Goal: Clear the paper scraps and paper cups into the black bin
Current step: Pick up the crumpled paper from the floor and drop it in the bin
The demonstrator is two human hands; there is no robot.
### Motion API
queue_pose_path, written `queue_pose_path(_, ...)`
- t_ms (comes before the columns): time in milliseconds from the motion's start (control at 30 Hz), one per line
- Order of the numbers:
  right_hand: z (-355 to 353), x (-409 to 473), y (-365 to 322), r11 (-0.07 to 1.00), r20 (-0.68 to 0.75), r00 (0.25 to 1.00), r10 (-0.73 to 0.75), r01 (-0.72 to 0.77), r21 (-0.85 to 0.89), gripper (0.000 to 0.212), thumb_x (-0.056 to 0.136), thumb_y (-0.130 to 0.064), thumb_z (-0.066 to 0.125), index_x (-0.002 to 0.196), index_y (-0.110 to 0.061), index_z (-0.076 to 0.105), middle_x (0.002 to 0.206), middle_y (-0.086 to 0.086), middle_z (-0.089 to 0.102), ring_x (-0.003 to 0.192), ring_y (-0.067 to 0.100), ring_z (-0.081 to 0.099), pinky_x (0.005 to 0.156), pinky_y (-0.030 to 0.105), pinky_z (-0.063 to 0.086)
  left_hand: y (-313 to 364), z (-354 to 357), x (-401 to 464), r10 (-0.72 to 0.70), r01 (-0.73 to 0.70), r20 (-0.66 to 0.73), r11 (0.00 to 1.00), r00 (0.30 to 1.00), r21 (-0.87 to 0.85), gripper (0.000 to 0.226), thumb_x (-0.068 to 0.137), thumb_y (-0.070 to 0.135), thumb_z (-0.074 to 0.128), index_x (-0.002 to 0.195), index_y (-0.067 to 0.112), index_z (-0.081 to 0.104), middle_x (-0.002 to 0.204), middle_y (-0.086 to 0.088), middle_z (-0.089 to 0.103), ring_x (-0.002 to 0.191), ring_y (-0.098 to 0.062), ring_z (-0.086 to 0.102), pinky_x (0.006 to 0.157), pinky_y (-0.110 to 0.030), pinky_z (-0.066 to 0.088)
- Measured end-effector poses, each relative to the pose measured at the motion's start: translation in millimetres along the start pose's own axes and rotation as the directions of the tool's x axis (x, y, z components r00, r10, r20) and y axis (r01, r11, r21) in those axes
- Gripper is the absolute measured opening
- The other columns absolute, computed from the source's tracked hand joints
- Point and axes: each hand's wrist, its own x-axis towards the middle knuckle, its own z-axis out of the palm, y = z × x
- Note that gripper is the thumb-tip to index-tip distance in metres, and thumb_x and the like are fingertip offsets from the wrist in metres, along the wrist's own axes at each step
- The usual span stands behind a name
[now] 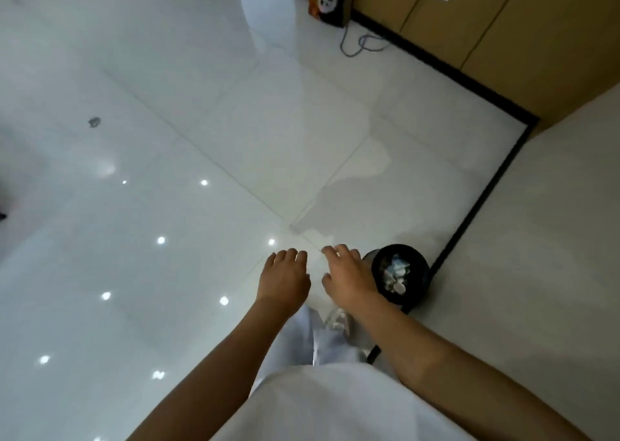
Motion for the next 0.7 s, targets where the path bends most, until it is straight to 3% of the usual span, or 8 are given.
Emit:
queue_pose_path(167, 18.8, -5.3, -87.3, 0.971, 0.078, 0.979, -0.189, 0.198, -0.132, 0.051, 0.096, -0.022, 0.048, 0.144, -0.022, 0.032, 0.144, 0.004, 0.039, 0.124, 0.025, 0.042, 0.097, 0.034, 0.041, -73.0, 8.7, -72.9, -0.238, 0.234, -0.030, 0.967, 0.971, -0.097, 0.044, 0.097, 0.029, 0.040, 0.138, 0.014, 0.038, 0.136, -0.003, 0.047, 0.126, -0.022, 0.043, 0.112, -0.032, 0.026)
queue_pose_path(333, 54.2, -12.2, -195.1, 0.883, 0.179, 0.917, -0.358, 0.394, -0.254, 0.051, 0.097, -0.022, 0.048, 0.146, -0.022, 0.031, 0.146, 0.005, 0.038, 0.125, 0.026, 0.042, 0.101, 0.034, 0.041, -162.8, 26.6, -145.8, -0.462, 0.450, -0.008, 0.868, 0.887, -0.210, 0.043, 0.097, 0.030, 0.040, 0.137, 0.014, 0.037, 0.135, -0.003, 0.047, 0.126, -0.022, 0.042, 0.113, -0.034, 0.025)
queue_pose_path(500, 110.3, -22.9, -318.5, 0.793, 0.273, 0.856, -0.439, 0.512, -0.331, 0.050, 0.096, -0.023, 0.047, 0.144, -0.023, 0.033, 0.143, 0.004, 0.040, 0.125, 0.025, 0.042, 0.101, 0.035, 0.042, -258.7, 54.5, -226.6, -0.596, 0.575, 0.039, 0.754, 0.802, -0.318, 0.040, 0.096, 0.028, 0.040, 0.134, 0.014, 0.040, 0.131, -0.004, 0.049, 0.123, -0.024, 0.044, 0.111, -0.035, 0.027)
queue_pose_path(700, 190.5, -47.3, -472.0, 0.613, 0.397, 0.724, -0.564, 0.689, -0.386, 0.050, 0.093, -0.022, 0.048, 0.142, -0.021, 0.036, 0.140, 0.005, 0.042, 0.120, 0.026, 0.044, 0.094, 0.036, 0.042, -373.1, 88.6, -328.7, -0.738, 0.696, 0.078, 0.588, 0.670, -0.412, 0.043, 0.097, 0.026, 0.042, 0.137, 0.013, 0.038, 0.133, -0.004, 0.048, 0.125, -0.023, 0.043, 0.113, -0.035, 0.025)
